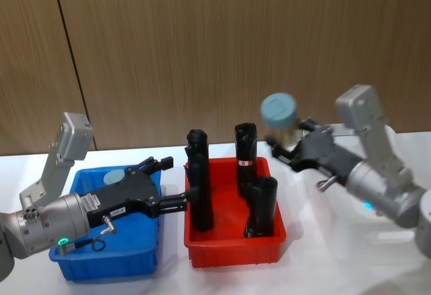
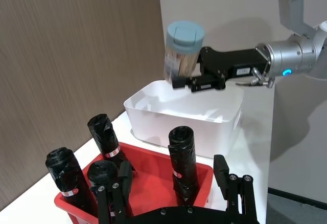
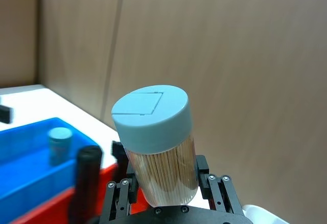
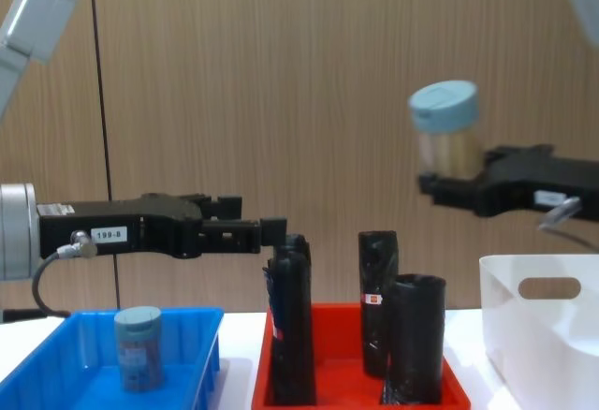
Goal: Pick the cotton swabs from the blue box and place them into the white box.
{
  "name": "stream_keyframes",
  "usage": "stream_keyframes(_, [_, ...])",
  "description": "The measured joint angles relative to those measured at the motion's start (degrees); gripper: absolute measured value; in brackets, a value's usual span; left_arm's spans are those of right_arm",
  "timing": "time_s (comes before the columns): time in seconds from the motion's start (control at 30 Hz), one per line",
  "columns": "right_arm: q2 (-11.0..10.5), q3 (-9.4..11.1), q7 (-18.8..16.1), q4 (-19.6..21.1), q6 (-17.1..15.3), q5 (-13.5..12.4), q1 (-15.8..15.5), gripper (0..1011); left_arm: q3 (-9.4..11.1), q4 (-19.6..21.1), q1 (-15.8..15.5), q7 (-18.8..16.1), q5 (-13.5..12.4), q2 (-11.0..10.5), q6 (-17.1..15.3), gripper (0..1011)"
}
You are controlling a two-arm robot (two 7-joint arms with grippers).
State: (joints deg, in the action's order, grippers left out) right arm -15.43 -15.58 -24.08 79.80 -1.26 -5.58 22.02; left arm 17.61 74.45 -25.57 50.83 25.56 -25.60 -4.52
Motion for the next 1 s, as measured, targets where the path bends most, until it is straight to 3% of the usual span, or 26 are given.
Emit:
stream_keyframes(0.23, [-1.7,2.1,2.5,-0.4,-0.6,-0.5,0.4,667,0.0,0.0,0.0,0.0,0.0,0.0,0.0,1004])
stream_keyframes(0.5, [-3.3,4.5,4.7,-3.9,-2.1,-0.8,1.8,667,0.0,0.0,0.0,0.0,0.0,0.0,0.0,1004])
stream_keyframes(1.0, [-4.3,5.8,3.9,-10.6,-4.1,-0.7,3.7,667,0.0,0.0,0.0,0.0,0.0,0.0,0.0,1004])
